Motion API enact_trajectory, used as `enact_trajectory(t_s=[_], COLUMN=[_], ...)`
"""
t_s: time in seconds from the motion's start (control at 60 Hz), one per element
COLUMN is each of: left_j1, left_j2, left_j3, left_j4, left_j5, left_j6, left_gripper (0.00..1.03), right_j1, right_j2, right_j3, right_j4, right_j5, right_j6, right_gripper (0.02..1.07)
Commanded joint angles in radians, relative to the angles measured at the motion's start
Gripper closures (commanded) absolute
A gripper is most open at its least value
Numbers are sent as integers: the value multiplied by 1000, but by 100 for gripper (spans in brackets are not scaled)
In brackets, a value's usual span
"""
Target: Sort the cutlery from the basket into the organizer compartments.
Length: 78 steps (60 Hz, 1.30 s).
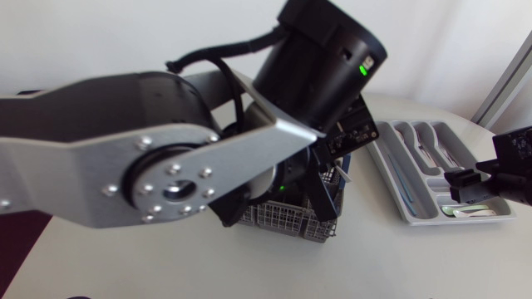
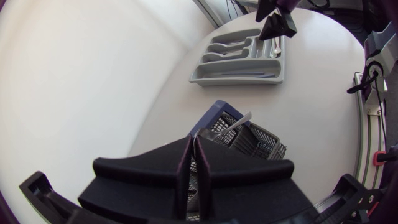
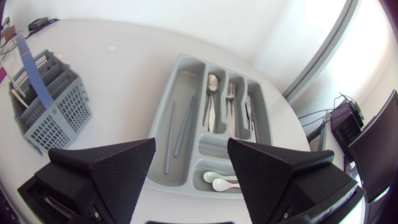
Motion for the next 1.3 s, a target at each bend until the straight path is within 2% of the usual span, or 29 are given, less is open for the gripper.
enact_trajectory(t_s=[0.0,0.1,0.183,0.417,0.833,1.067,1.183,1.283], left_j1=[-3,14,30,97,191,197,195,191], left_j2=[-57,-90,-100,-80,101,161,174,179], left_j3=[-22,-24,-13,45,234,312,338,347], left_j4=[-23,-66,-112,-227,-399,-445,-460,-469], left_j5=[-12,-8,27,166,446,541,559,564], left_j6=[9,-37,-82,-224,-473,-522,-525,-525], left_gripper=[100,100,100,100,100,100,100,100], right_j1=[49,102,161,388,797,969,1041,1057], right_j2=[-59,-158,-215,-336,-410,-350,-292,-258], right_j3=[-21,-18,-2,-10,-81,-99,-110,-108], right_j4=[-52,-113,-182,-250,-158,-55,5,42], right_j5=[-37,-117,-179,-172,75,207,282,301], right_j6=[-9,-10,-10,5,28,40,43,43], right_gripper=[21,20,20,20,21,39,46,51])
